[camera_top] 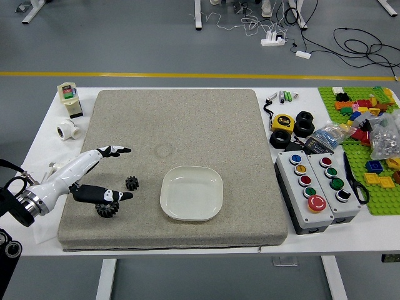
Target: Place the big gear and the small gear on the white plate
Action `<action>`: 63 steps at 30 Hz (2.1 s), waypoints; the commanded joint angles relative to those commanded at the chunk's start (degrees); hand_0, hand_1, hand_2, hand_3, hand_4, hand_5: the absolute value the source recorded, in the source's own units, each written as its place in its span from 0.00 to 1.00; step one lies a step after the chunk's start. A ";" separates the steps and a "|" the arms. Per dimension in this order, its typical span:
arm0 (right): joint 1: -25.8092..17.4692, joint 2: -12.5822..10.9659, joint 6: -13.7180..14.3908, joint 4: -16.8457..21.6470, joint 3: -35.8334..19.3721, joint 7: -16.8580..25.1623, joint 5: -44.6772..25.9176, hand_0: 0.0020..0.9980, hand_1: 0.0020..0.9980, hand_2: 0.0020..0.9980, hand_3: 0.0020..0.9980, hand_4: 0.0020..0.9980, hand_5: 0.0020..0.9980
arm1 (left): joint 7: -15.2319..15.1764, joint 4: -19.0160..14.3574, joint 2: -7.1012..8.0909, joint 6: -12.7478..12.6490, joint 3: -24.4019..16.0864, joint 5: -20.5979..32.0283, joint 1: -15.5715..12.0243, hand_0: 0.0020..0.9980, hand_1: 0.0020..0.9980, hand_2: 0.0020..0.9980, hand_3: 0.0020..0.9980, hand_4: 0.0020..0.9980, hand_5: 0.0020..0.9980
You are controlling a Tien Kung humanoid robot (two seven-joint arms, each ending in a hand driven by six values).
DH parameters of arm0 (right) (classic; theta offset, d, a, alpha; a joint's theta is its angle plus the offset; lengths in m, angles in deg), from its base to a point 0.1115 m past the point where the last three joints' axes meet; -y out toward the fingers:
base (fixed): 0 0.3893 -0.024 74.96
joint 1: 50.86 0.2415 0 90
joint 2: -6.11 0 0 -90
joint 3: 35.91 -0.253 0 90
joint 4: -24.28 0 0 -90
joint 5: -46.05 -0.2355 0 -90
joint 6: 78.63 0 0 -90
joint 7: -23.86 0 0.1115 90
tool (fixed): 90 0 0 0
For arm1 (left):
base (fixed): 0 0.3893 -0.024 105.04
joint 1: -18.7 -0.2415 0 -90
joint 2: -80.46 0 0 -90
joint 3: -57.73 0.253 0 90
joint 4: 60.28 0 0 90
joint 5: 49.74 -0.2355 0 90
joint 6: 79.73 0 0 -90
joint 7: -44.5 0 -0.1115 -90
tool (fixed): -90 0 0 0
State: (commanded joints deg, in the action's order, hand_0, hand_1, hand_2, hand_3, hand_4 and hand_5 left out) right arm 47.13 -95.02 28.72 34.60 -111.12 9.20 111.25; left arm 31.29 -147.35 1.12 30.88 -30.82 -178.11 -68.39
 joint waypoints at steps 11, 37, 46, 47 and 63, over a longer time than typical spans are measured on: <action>0.13 0.03 -0.06 0.00 -0.20 -0.08 0.36 0.60 0.61 0.70 0.56 0.76 0.67 | 0.86 1.68 -0.99 1.91 -1.21 -1.63 -1.48 0.68 0.69 0.76 0.87 0.97 0.19; 0.31 -0.06 0.01 0.00 0.40 -0.05 -0.14 0.60 0.61 0.70 0.56 0.76 0.67 | 2.51 3.87 -0.85 4.72 -2.38 -1.63 -1.53 0.32 0.33 0.38 0.45 0.11 0.00; 0.03 -0.02 0.01 0.00 0.71 -0.12 -0.26 0.60 0.61 0.70 0.56 0.76 0.67 | 3.05 1.38 -0.58 2.54 -1.32 -1.63 -1.54 0.29 0.31 0.36 0.42 0.00 0.00; 0.02 -0.03 0.01 0.00 0.77 -0.12 -0.29 0.60 0.61 0.70 0.56 0.76 0.67 | 3.13 1.02 -0.52 2.25 -1.15 -1.63 -1.47 0.29 0.31 0.36 0.42 0.00 0.00; -0.26 -0.04 0.15 0.00 1.65 -0.07 -1.06 0.60 0.61 0.70 0.56 0.76 0.67 | 3.10 -5.29 0.56 -1.50 7.24 -1.63 3.29 0.29 0.29 0.34 0.42 0.00 0.00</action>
State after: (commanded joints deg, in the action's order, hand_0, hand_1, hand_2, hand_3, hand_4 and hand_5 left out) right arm 46.87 -95.06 28.87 34.60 -109.47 9.13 110.19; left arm 34.39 -152.63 1.68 29.37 -23.58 -179.74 -65.10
